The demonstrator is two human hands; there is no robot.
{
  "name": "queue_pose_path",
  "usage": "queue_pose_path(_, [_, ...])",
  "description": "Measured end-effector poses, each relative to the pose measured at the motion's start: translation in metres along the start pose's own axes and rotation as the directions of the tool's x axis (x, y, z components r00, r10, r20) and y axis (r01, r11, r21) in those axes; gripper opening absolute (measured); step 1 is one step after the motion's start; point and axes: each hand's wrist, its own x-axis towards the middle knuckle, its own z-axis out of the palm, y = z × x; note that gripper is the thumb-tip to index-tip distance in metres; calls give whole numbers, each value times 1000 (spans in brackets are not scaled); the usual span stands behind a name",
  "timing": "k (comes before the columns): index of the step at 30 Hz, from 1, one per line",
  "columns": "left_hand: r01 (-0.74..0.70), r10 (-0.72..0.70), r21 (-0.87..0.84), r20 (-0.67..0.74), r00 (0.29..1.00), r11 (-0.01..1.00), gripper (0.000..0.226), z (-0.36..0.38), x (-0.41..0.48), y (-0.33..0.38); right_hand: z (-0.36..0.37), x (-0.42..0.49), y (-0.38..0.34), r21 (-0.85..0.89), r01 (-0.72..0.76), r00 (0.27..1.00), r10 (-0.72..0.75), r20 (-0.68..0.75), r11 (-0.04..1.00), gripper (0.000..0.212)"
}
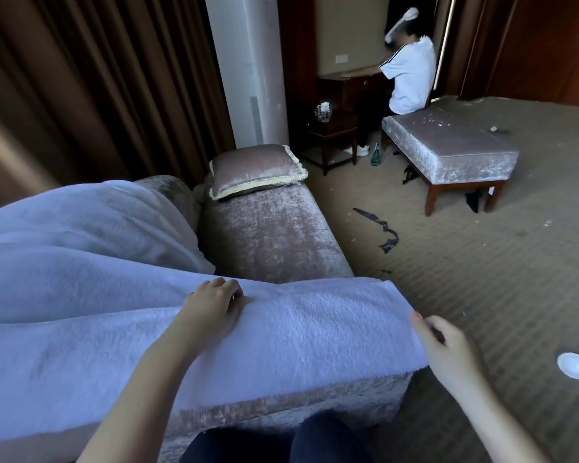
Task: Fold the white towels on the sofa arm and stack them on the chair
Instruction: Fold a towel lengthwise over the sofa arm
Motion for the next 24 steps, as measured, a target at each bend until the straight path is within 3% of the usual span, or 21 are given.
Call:
queue_pose_path(4, [82, -94, 117, 102, 990, 990, 33, -13, 4, -9, 8, 26, -20, 41, -36, 999, 35, 24, 999, 42])
queue_pose_path(6, [129, -141, 89, 137, 981, 988, 42, -20, 7, -18, 13, 40, -26, 42, -19, 999, 17, 52, 999, 41])
queue_pose_path(13, [35, -36, -19, -54, 998, 999, 32, -5, 13, -22, 22, 47, -19, -47, 27, 997, -24, 67, 999, 45])
queue_pose_path(16, [-16, 14, -18, -73, 997, 1000, 25, 5, 14, -32, 19, 45, -22, -177, 39, 999, -33, 35, 984, 29])
queue_pose_path(18, [-70, 73, 24, -149, 986, 997, 18, 3, 23, -37, 15, 50, -31, -327, 140, 986, -160, -36, 935, 10])
queue_pose_path(19, [-87, 97, 62, -184, 978, 994, 15, 2, 32, -40, 17, 54, -38, -383, 221, 962, -264, -62, 897, 12])
queue_pose_path(22, [-113, 152, 176, -220, 964, 978, 11, -2, 70, -40, 38, 77, -73, -375, 452, 861, -505, -52, 809, 9])
queue_pose_path(24, [-153, 198, 241, -173, 965, 958, 14, 3, 93, -41, 67, 95, -99, -376, 562, 794, -608, -6, 737, 8])
